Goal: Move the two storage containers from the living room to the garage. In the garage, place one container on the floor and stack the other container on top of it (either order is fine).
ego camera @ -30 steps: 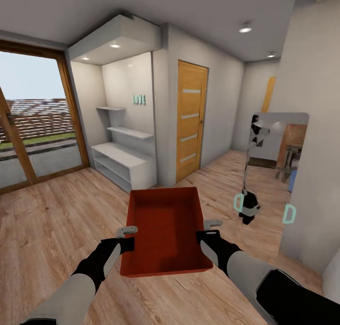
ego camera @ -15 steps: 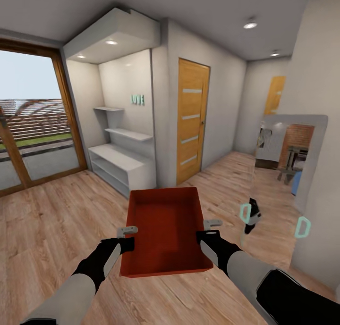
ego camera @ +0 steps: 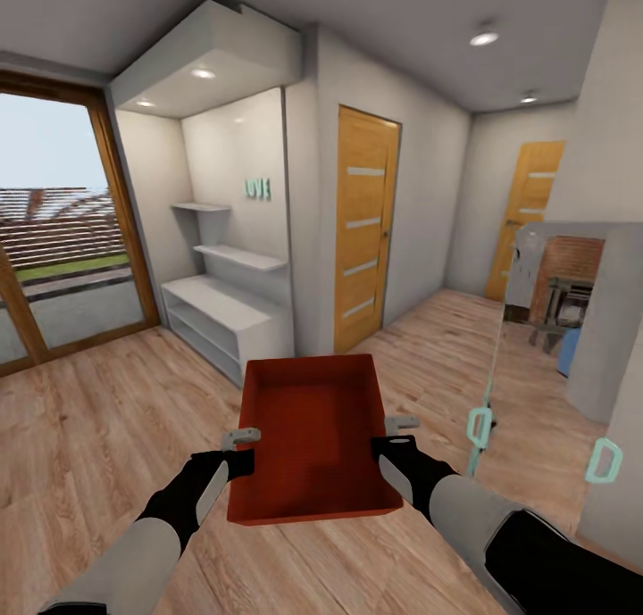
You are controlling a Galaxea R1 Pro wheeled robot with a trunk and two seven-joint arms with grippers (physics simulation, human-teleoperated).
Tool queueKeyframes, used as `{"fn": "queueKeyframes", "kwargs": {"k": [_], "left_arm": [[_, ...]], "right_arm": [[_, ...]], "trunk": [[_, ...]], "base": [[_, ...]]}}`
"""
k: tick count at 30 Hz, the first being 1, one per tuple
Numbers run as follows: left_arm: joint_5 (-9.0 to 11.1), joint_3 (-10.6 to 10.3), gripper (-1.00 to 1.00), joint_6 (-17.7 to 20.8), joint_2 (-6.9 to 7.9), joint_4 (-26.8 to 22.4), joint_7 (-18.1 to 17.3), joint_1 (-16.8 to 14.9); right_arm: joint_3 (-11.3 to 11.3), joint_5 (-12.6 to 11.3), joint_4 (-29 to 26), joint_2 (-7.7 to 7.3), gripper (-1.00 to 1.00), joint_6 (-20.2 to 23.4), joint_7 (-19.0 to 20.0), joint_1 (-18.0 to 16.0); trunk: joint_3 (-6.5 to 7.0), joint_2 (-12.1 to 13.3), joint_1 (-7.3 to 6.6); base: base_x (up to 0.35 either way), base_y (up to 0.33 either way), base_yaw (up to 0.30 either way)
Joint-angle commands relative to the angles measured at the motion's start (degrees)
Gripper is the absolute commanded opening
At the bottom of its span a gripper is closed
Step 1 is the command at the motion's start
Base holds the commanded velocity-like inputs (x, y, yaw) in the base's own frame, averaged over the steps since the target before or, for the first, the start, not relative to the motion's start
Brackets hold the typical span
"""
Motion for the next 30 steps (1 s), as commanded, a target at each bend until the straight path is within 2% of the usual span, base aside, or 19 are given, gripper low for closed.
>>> {"fn": "queueKeyframes", "kwargs": {"k": [1, 23, 30], "left_arm": [[-0.9, 1.0, -1.0, 0.4, 0.09, 0.0, 2.9, 0.0], [-0.9, 1.0, -1.0, 0.4, 0.09, 0.0, 2.9, 0.0], [-0.9, 1.0, -1.0, 0.4, 0.08, 0.0, 2.9, 0.0]], "right_arm": [[0.0, 0.6, -0.4, -0.04, -1.0, 0.1, -0.3, 0.0], [0.0, 0.6, -0.4, -0.04, -1.0, 0.1, -0.3, 0.0], [0.0, 0.6, -0.4, -0.04, -1.0, 0.1, -0.3, 0.0]], "trunk": [[-0.02, 0.0, 0.05], [-0.02, 0.0, 0.05], [-0.02, 0.0, 0.05]], "base": [[0.326, 0.0, 0.0], [0.326, 0.0, 0.0], [0.326, 0.0, -0.169]]}}
